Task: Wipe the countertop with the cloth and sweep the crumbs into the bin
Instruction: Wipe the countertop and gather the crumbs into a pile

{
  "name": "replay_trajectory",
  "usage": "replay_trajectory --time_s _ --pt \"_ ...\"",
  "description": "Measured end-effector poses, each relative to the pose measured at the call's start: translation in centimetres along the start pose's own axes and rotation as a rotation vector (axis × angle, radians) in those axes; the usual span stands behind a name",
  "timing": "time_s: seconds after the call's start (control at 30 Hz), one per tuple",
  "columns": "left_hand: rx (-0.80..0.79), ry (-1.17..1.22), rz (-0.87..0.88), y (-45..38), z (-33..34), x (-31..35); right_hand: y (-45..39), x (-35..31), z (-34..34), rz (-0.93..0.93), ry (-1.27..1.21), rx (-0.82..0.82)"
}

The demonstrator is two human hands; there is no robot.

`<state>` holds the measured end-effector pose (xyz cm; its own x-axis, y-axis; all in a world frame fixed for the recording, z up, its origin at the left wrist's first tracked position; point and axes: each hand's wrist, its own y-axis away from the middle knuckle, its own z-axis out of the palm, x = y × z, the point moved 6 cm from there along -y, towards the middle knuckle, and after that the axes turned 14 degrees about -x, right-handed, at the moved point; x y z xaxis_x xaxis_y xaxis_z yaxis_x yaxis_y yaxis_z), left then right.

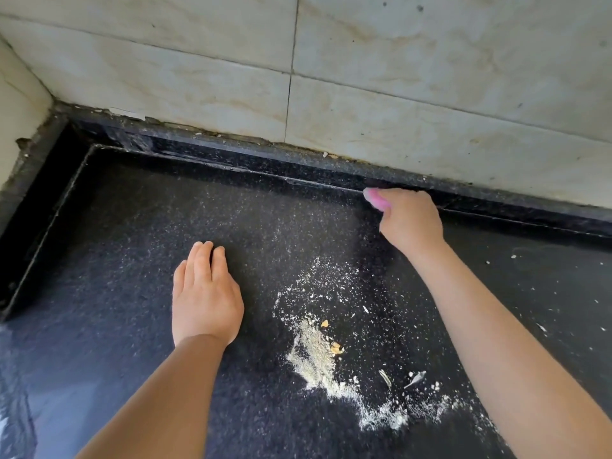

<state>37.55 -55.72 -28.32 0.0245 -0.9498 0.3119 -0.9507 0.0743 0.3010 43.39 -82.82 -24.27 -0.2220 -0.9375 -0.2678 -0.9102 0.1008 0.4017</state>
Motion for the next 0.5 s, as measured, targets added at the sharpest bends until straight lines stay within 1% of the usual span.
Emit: replay_trajectory --time_s 0.07,0.17,0.23,0.3,0.33,0.4,0.43,0.5 --pt "0.012 0.007 0.002 0.0 0.0 0.0 -0.4 -0.6 1.6 -0.025 0.055 -0.012" --pt "0.021 0.01 -0.004 -0.1 0.1 0.0 2.9 -2.5 3.6 -0.174 0.014 0.045" --pt "0.022 0.018 -0.002 -0.2 0.1 0.1 6.2 -3.8 4.4 -0.247 -0.063 -0.016" --pt "0.019 0.022 -0.004 -0.2 0.0 0.2 8.3 -3.7 3.4 -0.267 -0.192 -0.067" --pt "0.014 0.017 -0.006 -0.1 0.1 0.1 8.5 -2.9 2.3 -0.252 -0.244 -0.042" --pt "0.012 0.012 -0.007 -0.1 0.1 0.1 7.1 -0.1 -0.4 -0.189 -0.258 0.075" --pt "0.015 0.012 -0.005 -0.1 0.0 0.1 6.1 1.7 -1.5 -0.126 -0.229 0.114" --pt "0.021 0.02 -0.006 -0.1 0.0 0.0 3.6 5.8 -2.4 0.017 -0.11 0.112"
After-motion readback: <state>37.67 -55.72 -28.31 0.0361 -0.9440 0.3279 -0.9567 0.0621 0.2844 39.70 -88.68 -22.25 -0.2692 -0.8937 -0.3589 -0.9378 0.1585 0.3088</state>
